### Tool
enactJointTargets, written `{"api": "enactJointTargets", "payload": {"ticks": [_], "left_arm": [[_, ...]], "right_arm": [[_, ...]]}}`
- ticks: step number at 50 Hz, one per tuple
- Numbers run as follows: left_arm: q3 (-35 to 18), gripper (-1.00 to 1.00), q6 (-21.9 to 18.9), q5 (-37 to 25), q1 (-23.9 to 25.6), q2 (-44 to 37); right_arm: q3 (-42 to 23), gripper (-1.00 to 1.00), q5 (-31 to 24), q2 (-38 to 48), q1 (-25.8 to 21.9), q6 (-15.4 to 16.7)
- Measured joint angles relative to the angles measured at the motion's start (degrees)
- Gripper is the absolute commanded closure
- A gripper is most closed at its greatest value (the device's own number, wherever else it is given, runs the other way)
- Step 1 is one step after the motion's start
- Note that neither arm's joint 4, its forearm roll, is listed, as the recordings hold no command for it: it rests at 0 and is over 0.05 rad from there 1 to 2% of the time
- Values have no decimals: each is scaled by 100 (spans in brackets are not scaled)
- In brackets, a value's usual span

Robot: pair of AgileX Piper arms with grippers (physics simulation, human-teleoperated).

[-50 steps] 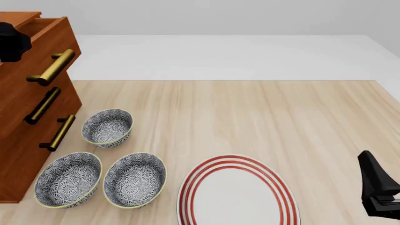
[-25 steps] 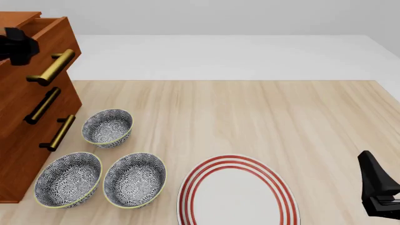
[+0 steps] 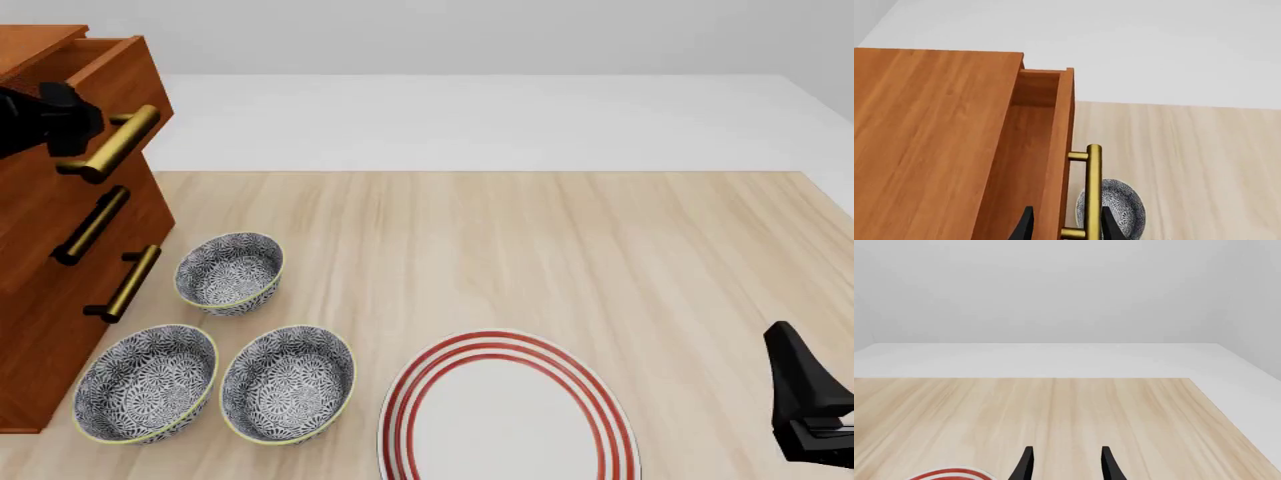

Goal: Open the top drawer of the cabinet.

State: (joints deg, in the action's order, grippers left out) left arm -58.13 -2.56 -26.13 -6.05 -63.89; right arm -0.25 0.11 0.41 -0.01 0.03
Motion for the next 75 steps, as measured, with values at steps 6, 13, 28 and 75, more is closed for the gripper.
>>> {"api": "enactJointTargets", "payload": {"ticks": [6, 13, 28, 75], "left_arm": [[25, -100, 17, 51, 6, -70], [54, -100, 45, 91, 40, -139], [68, -100, 88, 142, 144, -146], [-90, -100, 247, 48, 597, -299]], "right_arm": [[0, -100, 0, 0, 0, 0], [0, -100, 0, 0, 0, 0], [0, -100, 0, 0, 0, 0], [0, -100, 0, 0, 0, 0]]}}
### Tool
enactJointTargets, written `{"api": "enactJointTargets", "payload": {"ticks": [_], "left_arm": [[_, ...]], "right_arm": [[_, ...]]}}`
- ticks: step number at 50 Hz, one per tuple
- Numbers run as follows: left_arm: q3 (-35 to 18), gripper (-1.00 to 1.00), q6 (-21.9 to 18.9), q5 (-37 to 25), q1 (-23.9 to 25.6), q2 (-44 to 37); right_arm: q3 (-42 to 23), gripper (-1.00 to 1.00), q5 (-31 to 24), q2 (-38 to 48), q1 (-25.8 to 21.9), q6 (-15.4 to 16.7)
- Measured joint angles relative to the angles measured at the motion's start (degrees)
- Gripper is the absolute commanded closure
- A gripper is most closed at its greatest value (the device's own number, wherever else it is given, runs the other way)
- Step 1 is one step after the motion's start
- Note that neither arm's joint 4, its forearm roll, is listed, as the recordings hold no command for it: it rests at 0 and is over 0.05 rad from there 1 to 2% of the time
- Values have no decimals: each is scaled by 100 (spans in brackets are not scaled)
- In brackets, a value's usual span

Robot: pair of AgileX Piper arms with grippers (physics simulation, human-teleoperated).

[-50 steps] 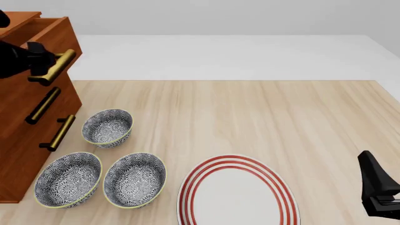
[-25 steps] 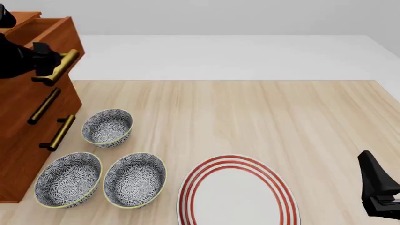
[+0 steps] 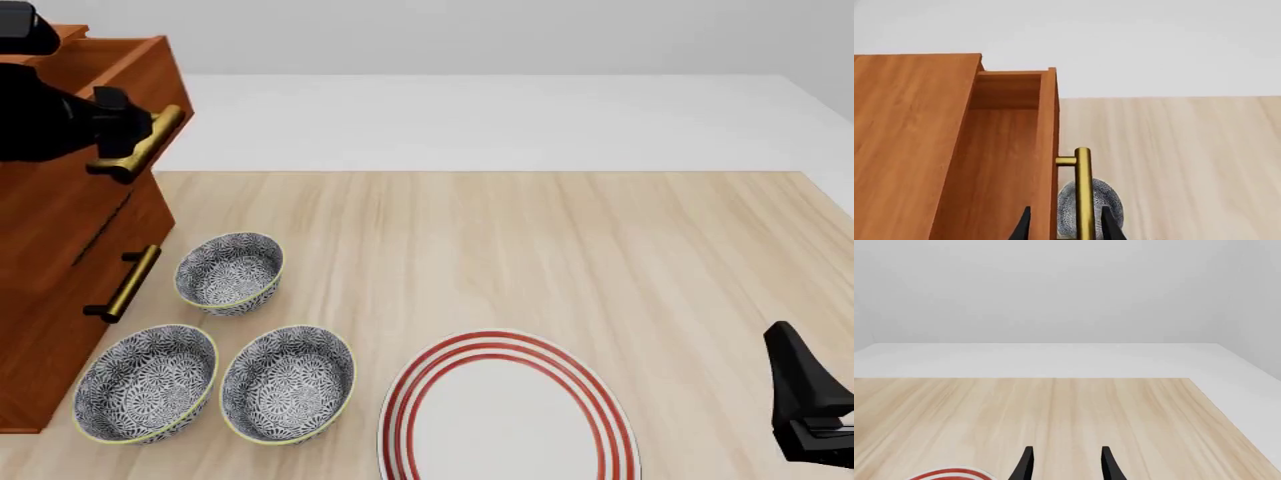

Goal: Open the top drawer of the cabinet.

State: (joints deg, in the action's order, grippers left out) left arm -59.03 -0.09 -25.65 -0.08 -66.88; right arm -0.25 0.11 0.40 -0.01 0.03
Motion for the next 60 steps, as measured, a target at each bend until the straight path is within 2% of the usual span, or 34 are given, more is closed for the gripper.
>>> {"api": "enactJointTargets", "payload": {"ticks": [31, 60], "left_arm": [[-516, -100, -148, -557, 410, -398], [-526, -100, 190, -515, 759, -412]], "right_arm": [[0, -100, 0, 0, 0, 0], [0, -100, 0, 0, 0, 0]]}}
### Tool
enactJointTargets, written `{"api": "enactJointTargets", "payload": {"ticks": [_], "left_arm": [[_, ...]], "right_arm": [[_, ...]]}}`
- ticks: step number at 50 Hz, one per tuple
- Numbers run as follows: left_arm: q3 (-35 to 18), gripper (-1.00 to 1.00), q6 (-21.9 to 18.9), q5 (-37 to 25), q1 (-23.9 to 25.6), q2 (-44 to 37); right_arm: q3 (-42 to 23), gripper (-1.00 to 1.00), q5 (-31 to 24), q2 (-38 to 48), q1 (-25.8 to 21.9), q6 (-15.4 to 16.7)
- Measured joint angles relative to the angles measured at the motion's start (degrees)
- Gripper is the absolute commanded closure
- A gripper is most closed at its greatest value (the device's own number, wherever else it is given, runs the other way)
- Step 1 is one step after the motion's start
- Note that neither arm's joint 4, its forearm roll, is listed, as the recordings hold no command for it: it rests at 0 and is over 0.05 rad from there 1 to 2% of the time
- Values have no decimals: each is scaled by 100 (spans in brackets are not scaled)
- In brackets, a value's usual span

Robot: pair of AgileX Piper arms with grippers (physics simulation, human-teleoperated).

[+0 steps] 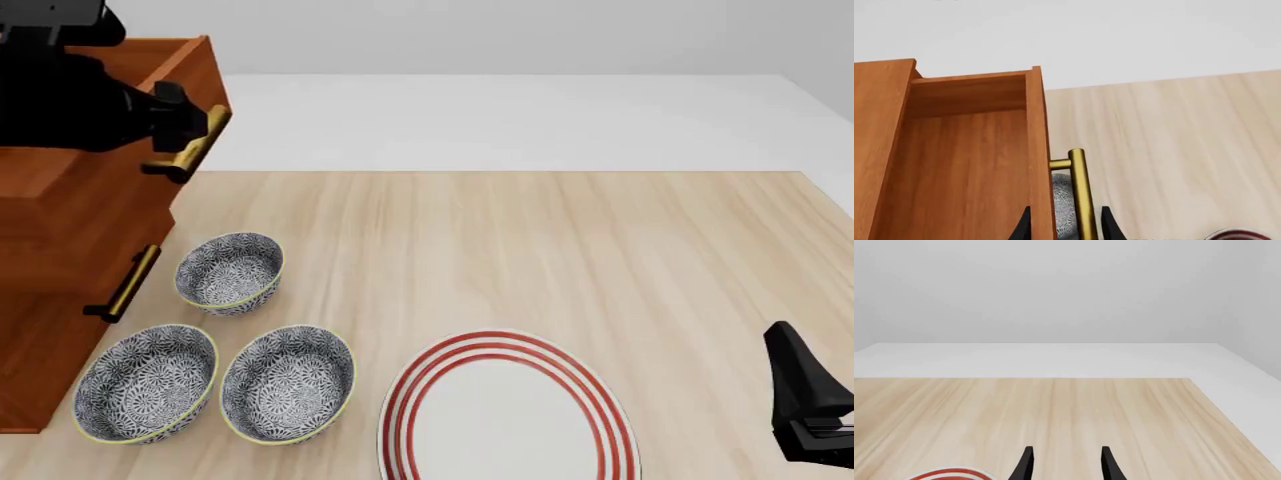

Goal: Open the top drawer of the cabinet.

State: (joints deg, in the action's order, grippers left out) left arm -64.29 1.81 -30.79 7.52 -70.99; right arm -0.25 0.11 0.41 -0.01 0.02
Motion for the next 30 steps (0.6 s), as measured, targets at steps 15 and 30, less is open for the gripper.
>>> {"api": "enactJointTargets", "payload": {"ticks": [15, 30], "left_arm": [[-82, -100, -42, -64, 224, -70], [-217, -100, -73, -56, 514, -227]], "right_arm": [[0, -100, 0, 0, 0, 0], [0, -100, 0, 0, 0, 0]]}}
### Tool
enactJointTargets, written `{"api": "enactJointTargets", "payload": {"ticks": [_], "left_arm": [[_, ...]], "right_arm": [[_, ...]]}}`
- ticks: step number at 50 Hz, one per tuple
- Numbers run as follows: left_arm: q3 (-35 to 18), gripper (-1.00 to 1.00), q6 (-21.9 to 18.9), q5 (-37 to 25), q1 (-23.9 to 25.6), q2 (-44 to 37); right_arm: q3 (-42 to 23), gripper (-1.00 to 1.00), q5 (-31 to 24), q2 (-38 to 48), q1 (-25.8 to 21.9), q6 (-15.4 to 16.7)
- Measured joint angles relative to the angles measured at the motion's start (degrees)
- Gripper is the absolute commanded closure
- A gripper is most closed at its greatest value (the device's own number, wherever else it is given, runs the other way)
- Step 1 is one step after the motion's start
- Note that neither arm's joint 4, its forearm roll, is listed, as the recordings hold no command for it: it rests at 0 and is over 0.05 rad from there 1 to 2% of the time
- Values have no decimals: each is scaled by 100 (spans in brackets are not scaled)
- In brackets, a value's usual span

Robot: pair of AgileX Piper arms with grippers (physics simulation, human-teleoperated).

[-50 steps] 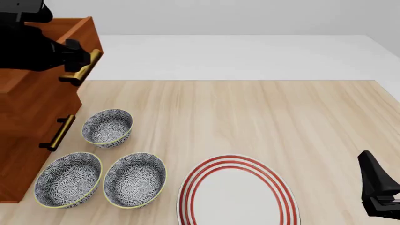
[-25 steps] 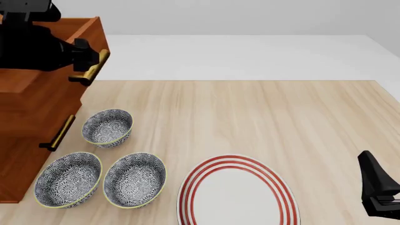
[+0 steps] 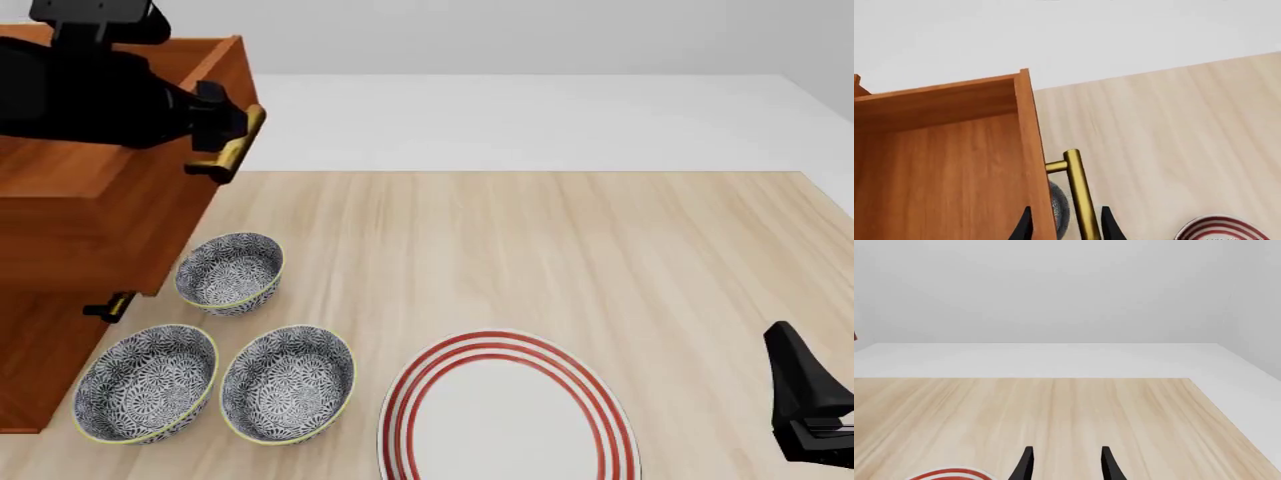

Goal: Open the top drawer of the cabinet.

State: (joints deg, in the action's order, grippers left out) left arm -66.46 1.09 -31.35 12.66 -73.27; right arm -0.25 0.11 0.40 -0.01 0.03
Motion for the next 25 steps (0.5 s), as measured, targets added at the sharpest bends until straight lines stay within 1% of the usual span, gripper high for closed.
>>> {"api": "enactJointTargets", "payload": {"ticks": [25], "left_arm": [[-209, -100, 65, 119, 338, -275]], "right_arm": [[0, -100, 0, 0, 0, 0]]}}
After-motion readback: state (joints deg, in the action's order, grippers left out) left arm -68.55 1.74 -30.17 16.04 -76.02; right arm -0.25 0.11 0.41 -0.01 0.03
